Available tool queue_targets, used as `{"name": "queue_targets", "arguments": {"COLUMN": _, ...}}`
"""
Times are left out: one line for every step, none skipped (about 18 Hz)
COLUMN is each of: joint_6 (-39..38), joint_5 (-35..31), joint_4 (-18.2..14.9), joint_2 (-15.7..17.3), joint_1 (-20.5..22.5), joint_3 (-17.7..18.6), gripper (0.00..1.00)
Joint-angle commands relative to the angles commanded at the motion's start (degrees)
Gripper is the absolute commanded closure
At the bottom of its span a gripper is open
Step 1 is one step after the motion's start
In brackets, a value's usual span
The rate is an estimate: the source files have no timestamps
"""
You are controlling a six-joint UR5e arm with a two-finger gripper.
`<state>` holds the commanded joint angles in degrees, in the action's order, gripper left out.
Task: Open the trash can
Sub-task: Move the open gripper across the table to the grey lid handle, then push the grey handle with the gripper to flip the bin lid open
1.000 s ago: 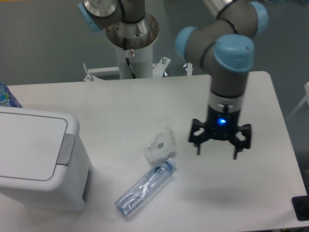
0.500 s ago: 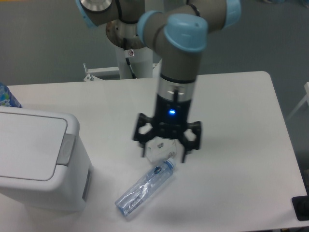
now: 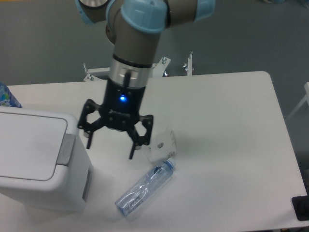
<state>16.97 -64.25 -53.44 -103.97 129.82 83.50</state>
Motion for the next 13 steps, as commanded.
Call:
{"name": "queue_targets", "arguments": {"joint_6": -0.2, "joint_5": -0.1, "joint_4": 0.1, "joint_2": -0.3, "joint_1": -0.5, "joint_3": 0.0, "gripper": 0.0}}
{"name": "queue_targets", "arguments": {"joint_6": -0.3, "joint_5": -0.1, "joint_4": 0.0, "joint_2": -0.5, "joint_1": -1.0, "joint_3": 0.0, "gripper": 0.0}}
{"name": "queue_targets", "arguments": {"joint_6": -0.4, "joint_5": -0.2, "joint_4": 0.0, "joint_2": -0.8, "joint_1": -1.2, "joint_3": 0.0, "gripper": 0.0}}
{"name": "queue_targets", "arguments": {"joint_6": -0.4, "joint_5": -0.2, "joint_4": 0.0, "joint_2": -0.9, "joint_1": -1.4, "joint_3": 0.1, "gripper": 0.0}}
{"name": "queue_targets", "arguments": {"joint_6": -0.4, "joint_5": -0.2, "joint_4": 0.0, "joint_2": -1.0, "joint_1": -1.4, "joint_3": 0.1, "gripper": 0.0}}
{"name": "queue_targets", "arguments": {"joint_6": -0.4, "joint_5": -0.2, "joint_4": 0.0, "joint_2": -1.1, "joint_1": -1.5, "joint_3": 0.1, "gripper": 0.0}}
{"name": "queue_targets", "arguments": {"joint_6": -0.5, "joint_5": -0.3, "joint_4": 0.0, "joint_2": -1.2, "joint_1": -1.7, "joint_3": 0.1, "gripper": 0.0}}
{"name": "queue_targets", "arguments": {"joint_6": -0.5, "joint_5": -0.3, "joint_4": 0.0, "joint_2": -1.3, "joint_1": -1.7, "joint_3": 0.3, "gripper": 0.0}}
{"name": "queue_targets", "arguments": {"joint_6": -0.4, "joint_5": -0.4, "joint_4": 0.0, "joint_2": -1.3, "joint_1": -1.8, "joint_3": 0.8, "gripper": 0.0}}
{"name": "queue_targets", "arguments": {"joint_6": -0.4, "joint_5": -0.4, "joint_4": 0.0, "joint_2": -1.2, "joint_1": -2.1, "joint_3": 1.4, "gripper": 0.0}}
{"name": "queue_targets", "arguments": {"joint_6": -0.4, "joint_5": -0.5, "joint_4": 0.0, "joint_2": -1.1, "joint_1": -2.3, "joint_3": 1.9, "gripper": 0.0}}
{"name": "queue_targets", "arguments": {"joint_6": -0.3, "joint_5": -0.5, "joint_4": 0.1, "joint_2": -1.0, "joint_1": -2.6, "joint_3": 2.3, "gripper": 0.0}}
{"name": "queue_targets", "arguments": {"joint_6": -0.3, "joint_5": -0.5, "joint_4": 0.1, "joint_2": -1.0, "joint_1": -2.6, "joint_3": 2.5, "gripper": 0.0}}
